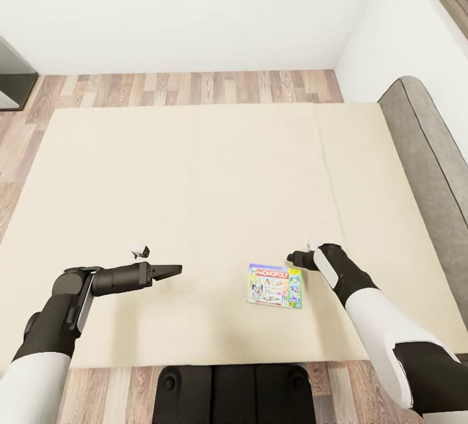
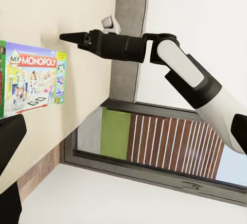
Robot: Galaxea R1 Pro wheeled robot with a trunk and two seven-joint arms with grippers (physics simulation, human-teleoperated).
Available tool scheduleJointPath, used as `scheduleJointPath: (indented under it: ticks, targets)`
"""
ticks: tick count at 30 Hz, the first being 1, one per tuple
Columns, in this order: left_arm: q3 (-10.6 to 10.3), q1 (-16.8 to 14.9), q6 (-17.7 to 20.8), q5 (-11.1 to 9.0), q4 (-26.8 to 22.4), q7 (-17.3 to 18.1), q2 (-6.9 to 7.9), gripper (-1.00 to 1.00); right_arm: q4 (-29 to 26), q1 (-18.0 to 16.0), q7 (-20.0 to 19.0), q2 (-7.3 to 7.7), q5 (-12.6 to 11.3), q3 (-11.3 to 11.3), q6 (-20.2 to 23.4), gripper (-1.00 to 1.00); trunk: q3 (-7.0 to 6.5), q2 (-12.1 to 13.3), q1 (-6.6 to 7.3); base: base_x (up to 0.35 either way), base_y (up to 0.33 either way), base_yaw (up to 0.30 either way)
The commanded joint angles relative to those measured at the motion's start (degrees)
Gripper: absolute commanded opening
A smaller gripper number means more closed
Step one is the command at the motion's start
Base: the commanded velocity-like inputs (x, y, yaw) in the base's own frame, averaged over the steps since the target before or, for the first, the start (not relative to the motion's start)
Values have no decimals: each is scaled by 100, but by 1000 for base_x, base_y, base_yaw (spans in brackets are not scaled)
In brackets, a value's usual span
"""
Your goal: Put all the toys in the child's room - the three board games (two on the bed and one on the table), the two jigsaw puzzles on the table, and the tennis ball on the table - inside the toy box on the table in the child's room.
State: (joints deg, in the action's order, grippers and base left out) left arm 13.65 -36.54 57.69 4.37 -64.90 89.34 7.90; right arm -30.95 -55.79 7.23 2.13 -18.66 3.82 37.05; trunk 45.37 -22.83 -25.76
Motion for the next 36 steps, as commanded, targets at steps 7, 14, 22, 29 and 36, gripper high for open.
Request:
scheduleJointPath:
  ticks: [7, 14, 22, 29, 36]
  targets:
    - [6, -2, 59, 46, -4, 42, -2, 100, -8, -2, 440, 1, -52, 48, 21, 100, 72, -9, -3, 0, 0, 0]
    - [14, -2, 60, 46, -5, 47, 2, 100, -8, -2, 494, -2, -50, 62, 14, 100, 138, -9, -3, 0, 0, 0]
    - [15, -2, 58, 46, -5, 49, 9, 100, -8, -2, 494, 5, -42, 73, 13, 100, 214, -9, -3, 0, 0, 0]
    - [15, -2, 58, 46, -5, 49, 9, 100, -12, 12, 497, 7, -42, 82, -15, 100, 273, -9, -3, 0, 0, 0]
    - [15, -2, 58, 46, -4, 46, 10, 100, -16, 36, 498, 8, -45, 82, -26, 100, 287, -9, -3, 0, 0, 0]
